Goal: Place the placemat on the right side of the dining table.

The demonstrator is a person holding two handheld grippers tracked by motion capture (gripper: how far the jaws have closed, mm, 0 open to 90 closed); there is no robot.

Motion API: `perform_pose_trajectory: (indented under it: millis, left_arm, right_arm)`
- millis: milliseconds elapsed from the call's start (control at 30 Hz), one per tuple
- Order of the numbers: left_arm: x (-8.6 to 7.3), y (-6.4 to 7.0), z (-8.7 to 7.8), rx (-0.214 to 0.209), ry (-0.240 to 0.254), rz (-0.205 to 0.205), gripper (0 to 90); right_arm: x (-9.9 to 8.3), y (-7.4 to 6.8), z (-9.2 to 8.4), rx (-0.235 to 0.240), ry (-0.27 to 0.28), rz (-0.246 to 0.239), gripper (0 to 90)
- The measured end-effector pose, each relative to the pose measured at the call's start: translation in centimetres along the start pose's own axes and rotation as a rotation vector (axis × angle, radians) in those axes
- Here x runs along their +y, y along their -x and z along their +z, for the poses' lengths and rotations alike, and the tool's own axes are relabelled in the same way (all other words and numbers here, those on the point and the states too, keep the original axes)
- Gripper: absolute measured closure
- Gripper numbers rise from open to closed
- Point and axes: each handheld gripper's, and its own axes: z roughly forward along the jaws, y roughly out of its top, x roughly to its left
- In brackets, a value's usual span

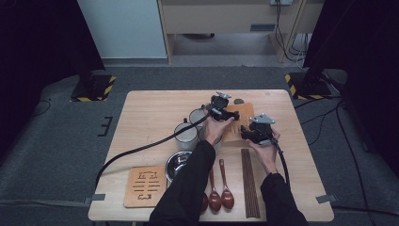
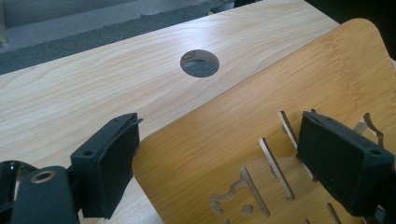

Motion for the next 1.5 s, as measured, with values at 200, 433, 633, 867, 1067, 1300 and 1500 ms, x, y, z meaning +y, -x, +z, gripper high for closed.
perform_pose_trajectory:
  millis: [200, 433, 633, 867, 1067, 1300, 1500]
  left_arm:
    - [0.0, 0.0, 0.0, -0.009, -0.005, -0.008, 13.0]
    - [0.0, 0.0, -0.1, -0.022, 0.01, -0.018, 12.9]
    - [0.0, 0.0, 0.0, -0.022, 0.002, -0.015, 13.0]
    - [-0.1, 0.0, 0.0, -0.02, 0.001, -0.011, 13.0]
    - [0.0, -0.1, 0.0, -0.037, 0.0, -0.037, 13.3]
    - [0.4, -1.4, -1.5, 0.015, 0.064, -0.032, 26.6]
    - [0.1, -1.0, -1.7, -0.001, 0.065, -0.026, 24.8]
  right_arm:
    - [0.1, 0.1, -0.1, 0.014, -0.014, 0.021, 37.7]
    - [0.2, -0.1, -0.3, -0.029, -0.005, -0.004, 38.4]
    - [0.2, -0.1, -0.1, -0.027, -0.025, 0.019, 38.9]
    - [0.2, 0.0, -0.1, -0.018, -0.031, 0.031, 39.2]
    - [0.3, -0.4, -0.4, -0.058, -0.025, 0.014, 39.7]
    - [0.7, 1.2, -1.7, -0.073, 0.033, 0.089, 71.9]
    - [-0.2, 1.4, -0.3, -0.045, -0.026, 0.09, 58.3]
